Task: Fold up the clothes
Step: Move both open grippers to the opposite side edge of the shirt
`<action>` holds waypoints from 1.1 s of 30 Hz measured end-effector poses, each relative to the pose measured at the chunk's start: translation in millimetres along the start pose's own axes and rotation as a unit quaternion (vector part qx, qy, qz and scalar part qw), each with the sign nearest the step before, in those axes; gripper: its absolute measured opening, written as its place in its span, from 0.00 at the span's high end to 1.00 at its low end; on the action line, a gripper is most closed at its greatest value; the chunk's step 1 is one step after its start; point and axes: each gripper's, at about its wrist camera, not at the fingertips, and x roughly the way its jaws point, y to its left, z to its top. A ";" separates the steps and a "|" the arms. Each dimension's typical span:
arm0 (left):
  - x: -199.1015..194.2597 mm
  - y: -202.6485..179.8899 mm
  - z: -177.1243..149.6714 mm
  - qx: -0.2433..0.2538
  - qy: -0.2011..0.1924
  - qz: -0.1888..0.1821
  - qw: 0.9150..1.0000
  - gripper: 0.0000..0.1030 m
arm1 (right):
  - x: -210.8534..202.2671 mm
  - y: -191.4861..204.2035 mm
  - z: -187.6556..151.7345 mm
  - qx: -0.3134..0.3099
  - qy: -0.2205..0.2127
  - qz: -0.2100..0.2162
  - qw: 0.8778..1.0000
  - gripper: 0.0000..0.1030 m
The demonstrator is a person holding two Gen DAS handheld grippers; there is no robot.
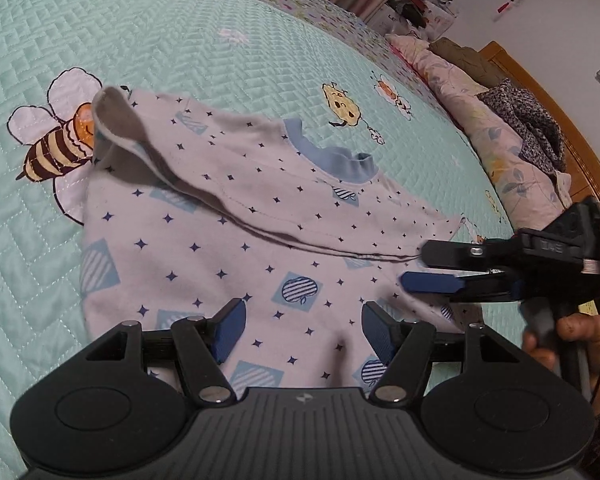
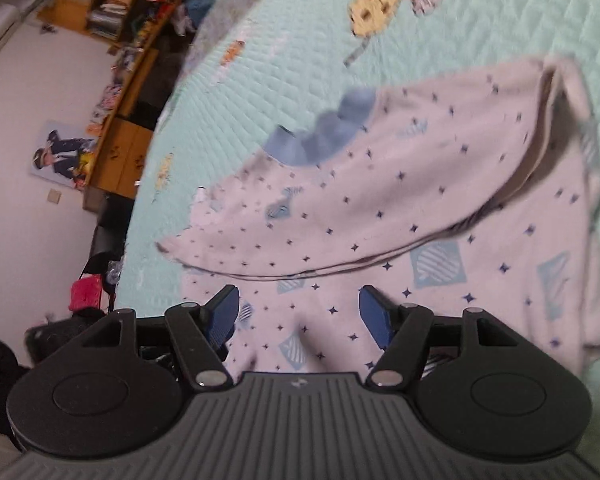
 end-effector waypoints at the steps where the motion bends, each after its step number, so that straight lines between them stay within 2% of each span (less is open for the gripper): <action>1: 0.8 -1.4 -1.1 0.006 -0.001 0.003 1.000 0.35 | -0.4 -2.6 -2.0 0.015 -0.006 0.000 1.000 0.34; 5: 2.7 -4.9 -2.9 0.020 -0.001 0.010 1.000 0.33 | -4.0 -11.2 -3.7 0.081 -0.029 0.002 0.996 0.34; 7: 2.5 -5.7 -2.9 0.021 0.000 0.011 1.000 0.33 | -5.6 -10.8 0.1 0.092 -0.033 0.006 0.995 0.33; 10: 1.5 -7.0 -3.9 0.025 0.004 0.014 1.000 0.33 | -8.4 -3.9 17.9 0.090 -0.087 0.071 0.990 0.33; 12: 1.1 -8.0 -4.1 0.026 0.007 0.015 1.000 0.33 | -20.0 -3.1 31.5 0.081 -0.154 0.133 0.976 0.33; 13: 1.1 -8.6 -3.9 0.026 0.009 0.016 1.000 0.32 | -22.1 -4.4 37.0 0.085 -0.163 0.144 0.972 0.33; 15: 0.6 -8.2 -3.6 0.026 0.011 0.015 1.000 0.32 | -20.0 -7.9 42.3 0.085 -0.151 0.158 0.972 0.33; 17: -0.3 -6.8 -2.7 0.021 0.013 0.011 1.000 0.32 | -25.1 -8.6 33.7 0.068 -0.154 0.129 0.977 0.33; 24: -0.4 -7.4 14.9 -0.010 0.016 -0.005 1.000 0.31 | -51.8 -36.9 -10.1 0.064 -0.170 0.114 0.977 0.33; 26: 3.4 -12.3 25.6 -0.013 0.022 -0.028 0.999 0.29 | -52.0 -42.3 -16.7 0.070 -0.174 0.121 0.975 0.32; 31: 32.3 -6.9 62.5 -0.079 0.051 -0.078 0.992 0.20 | -53.0 -55.2 -30.0 0.090 -0.177 0.134 0.971 0.30; 33: 47.7 1.6 78.5 -0.113 0.064 -0.066 0.989 0.21 | -54.0 -61.0 -32.3 0.095 -0.178 0.135 0.970 0.30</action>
